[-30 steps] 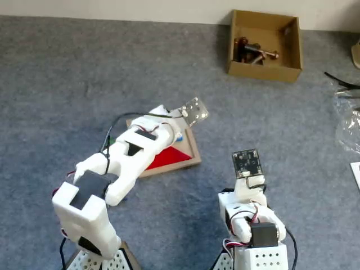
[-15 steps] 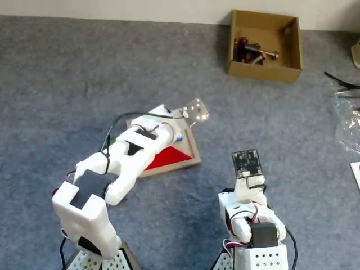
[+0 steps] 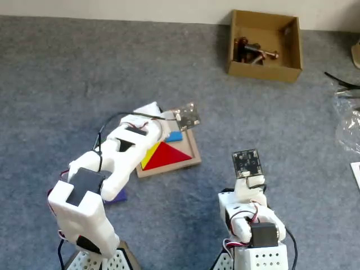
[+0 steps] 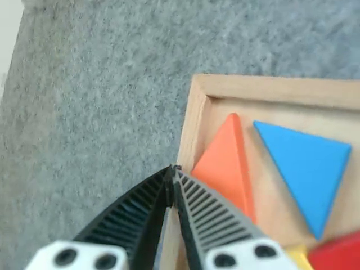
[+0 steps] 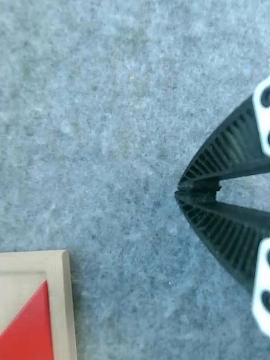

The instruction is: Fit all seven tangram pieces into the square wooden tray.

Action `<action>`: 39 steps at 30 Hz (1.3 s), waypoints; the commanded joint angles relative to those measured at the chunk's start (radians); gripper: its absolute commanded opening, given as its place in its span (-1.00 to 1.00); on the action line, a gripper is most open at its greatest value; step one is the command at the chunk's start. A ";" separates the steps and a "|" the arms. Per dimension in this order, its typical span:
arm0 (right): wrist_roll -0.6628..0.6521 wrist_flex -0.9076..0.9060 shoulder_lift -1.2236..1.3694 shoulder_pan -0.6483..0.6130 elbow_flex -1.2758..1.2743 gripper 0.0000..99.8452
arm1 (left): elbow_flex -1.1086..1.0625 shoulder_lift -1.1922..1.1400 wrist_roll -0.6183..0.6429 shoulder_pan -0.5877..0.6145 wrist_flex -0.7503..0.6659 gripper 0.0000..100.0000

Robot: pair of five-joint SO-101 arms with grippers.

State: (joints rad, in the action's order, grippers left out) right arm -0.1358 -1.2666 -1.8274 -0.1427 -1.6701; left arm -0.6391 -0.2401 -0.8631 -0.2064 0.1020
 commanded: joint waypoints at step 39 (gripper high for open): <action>0.008 0.018 -0.008 -0.010 -0.117 -0.99 | -0.251 0.363 0.126 -0.249 -0.012 -0.99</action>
State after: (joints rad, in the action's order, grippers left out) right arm -0.1358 -1.2666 -1.8274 -0.1427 -1.6701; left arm -0.9551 0.1358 -0.7465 -0.4411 0.1020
